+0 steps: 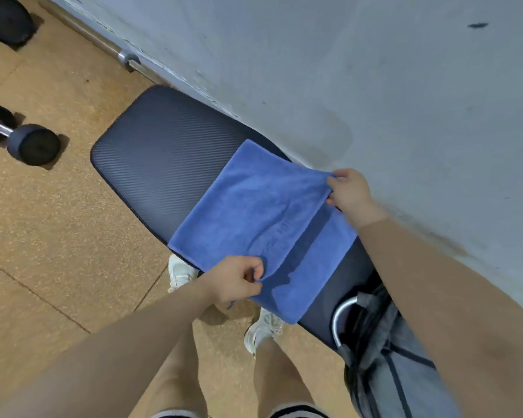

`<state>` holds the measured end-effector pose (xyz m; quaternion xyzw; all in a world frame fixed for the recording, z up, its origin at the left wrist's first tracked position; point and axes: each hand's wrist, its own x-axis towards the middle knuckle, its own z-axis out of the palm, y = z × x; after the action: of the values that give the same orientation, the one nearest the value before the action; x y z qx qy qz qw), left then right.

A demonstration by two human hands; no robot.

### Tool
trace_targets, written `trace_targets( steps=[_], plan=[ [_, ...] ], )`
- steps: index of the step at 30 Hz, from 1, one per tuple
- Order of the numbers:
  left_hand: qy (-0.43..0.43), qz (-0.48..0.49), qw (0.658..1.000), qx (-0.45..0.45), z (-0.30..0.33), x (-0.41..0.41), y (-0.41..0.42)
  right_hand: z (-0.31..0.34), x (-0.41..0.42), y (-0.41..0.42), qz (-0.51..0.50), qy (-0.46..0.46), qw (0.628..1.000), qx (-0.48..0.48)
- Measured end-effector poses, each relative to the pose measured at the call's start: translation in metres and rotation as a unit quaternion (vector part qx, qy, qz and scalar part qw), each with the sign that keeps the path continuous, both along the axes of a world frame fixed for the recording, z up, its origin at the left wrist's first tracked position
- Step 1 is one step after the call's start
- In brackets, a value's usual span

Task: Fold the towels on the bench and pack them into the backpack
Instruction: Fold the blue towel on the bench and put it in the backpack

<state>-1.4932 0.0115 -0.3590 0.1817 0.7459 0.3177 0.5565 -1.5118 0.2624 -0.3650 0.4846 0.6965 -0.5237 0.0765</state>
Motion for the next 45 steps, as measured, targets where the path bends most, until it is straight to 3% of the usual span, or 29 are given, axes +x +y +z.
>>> trace_targets(
  steps=[7, 13, 16, 19, 23, 26, 29, 32, 37, 42, 45],
  plan=[
    [-0.106, -0.083, 0.991, 0.003, -0.027, 0.05, 0.047, -0.053, 0.072, 0.043, -0.085, -0.068, 0.994, -0.001],
    [-0.133, -0.238, 0.961, -0.038, -0.051, 0.064, 0.069, -0.087, 0.103, 0.052, -0.086, -0.124, 0.987, 0.059],
    [0.01, -0.295, 0.953, -0.063, -0.063, 0.039, 0.08, -0.092, 0.117, 0.056, -0.043, -0.173, 0.98, 0.089],
    [0.178, -0.227, 0.957, -0.032, -0.073, -0.007, 0.106, -0.099, 0.124, 0.059, -0.033, -0.145, 0.984, 0.101],
    [0.338, -0.175, 0.925, -0.01, -0.09, -0.073, 0.145, -0.104, 0.125, 0.047, -0.037, -0.137, 0.981, 0.13],
    [0.411, -0.225, 0.883, -0.043, -0.1, -0.109, 0.16, -0.106, 0.123, 0.034, -0.051, -0.134, 0.974, 0.176],
    [0.433, -0.257, 0.86, -0.088, -0.103, -0.131, 0.161, -0.109, 0.12, 0.032, -0.054, -0.117, 0.965, 0.228],
    [0.457, -0.279, 0.837, -0.112, -0.102, -0.143, 0.155, -0.109, 0.116, 0.036, -0.039, -0.131, 0.966, 0.218],
    [0.456, -0.299, 0.825, -0.147, -0.092, -0.16, 0.154, -0.102, 0.111, 0.039, 0.014, -0.172, 0.955, 0.241],
    [0.485, -0.371, 0.768, -0.196, -0.084, -0.178, 0.144, -0.089, 0.106, 0.039, -0.101, -0.094, 0.98, 0.141],
    [0.459, -0.391, 0.767, -0.22, -0.079, -0.191, 0.139, -0.083, 0.104, 0.041, -0.164, -0.09, 0.978, 0.088]
  ],
)
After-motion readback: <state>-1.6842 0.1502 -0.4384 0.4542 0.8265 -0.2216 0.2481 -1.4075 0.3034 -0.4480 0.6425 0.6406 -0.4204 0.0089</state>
